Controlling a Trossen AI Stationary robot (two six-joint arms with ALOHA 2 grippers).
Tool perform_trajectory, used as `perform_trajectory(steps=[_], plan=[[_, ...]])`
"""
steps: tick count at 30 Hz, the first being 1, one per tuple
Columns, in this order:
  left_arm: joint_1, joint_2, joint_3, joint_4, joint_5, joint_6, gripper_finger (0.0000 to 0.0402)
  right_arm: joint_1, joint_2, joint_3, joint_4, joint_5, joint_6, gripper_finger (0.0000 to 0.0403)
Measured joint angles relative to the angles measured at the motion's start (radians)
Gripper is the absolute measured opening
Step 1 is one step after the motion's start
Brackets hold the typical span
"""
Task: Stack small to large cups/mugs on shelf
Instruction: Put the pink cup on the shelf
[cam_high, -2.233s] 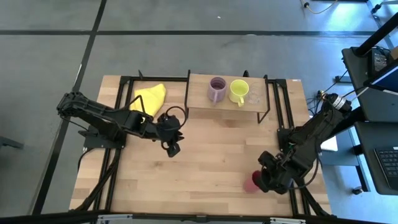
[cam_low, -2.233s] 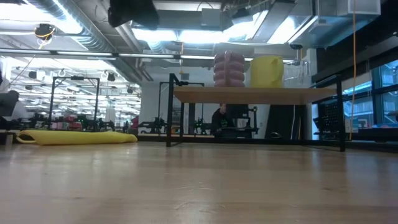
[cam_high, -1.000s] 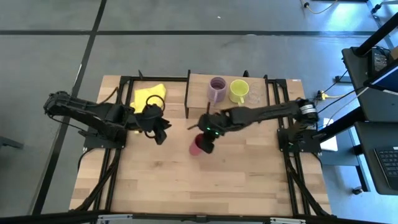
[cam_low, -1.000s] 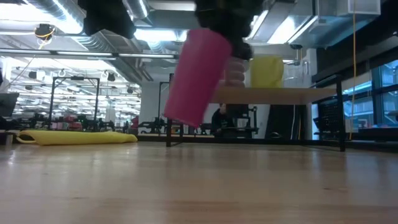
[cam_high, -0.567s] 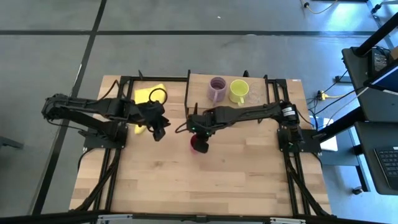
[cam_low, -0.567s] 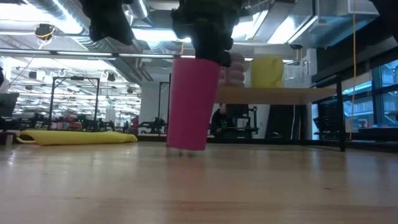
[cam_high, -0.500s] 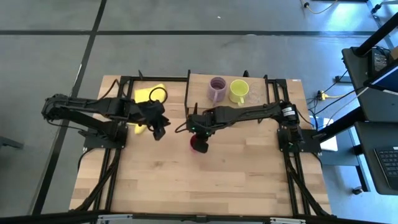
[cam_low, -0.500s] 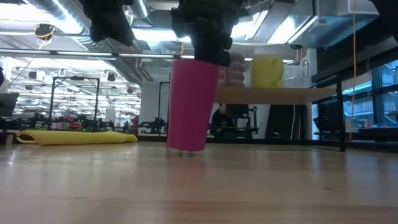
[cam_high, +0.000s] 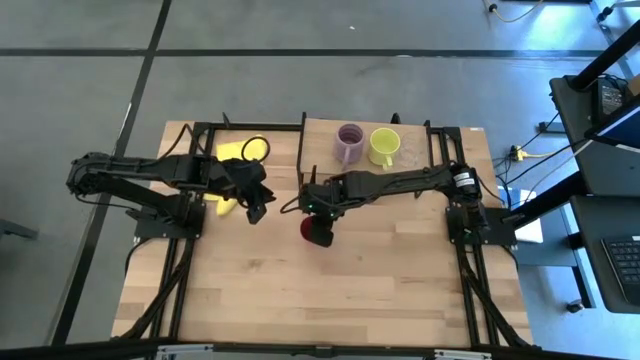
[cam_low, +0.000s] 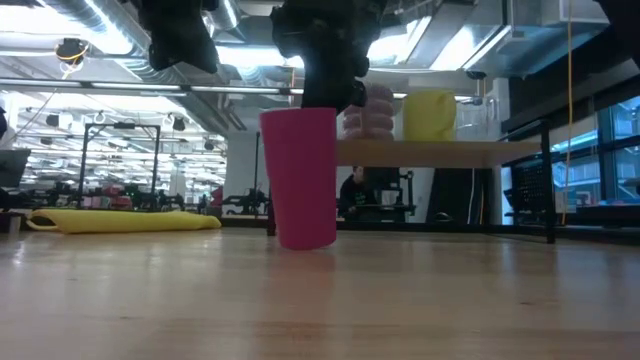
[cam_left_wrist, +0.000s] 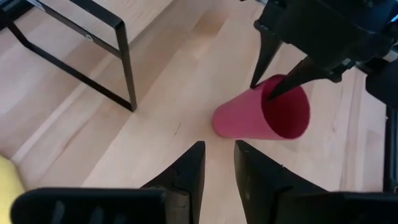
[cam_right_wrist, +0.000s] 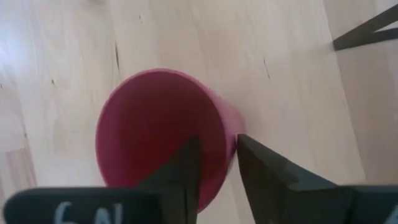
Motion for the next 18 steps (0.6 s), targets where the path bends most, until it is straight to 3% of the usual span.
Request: perform_trajectory(steps=[8,18], plan=[[-0.039,0.036,0.000,0.041,0.003,-0.012,0.0080,-0.001,0.000,0.000,0.022,0.016,-0.005,0.0123],[-0.076,0.109,0.000,0.095,-0.073,0.005,0.0080,-0.001,-0.001,0.005,-0.003,0.085,-0.003,0.0124]])
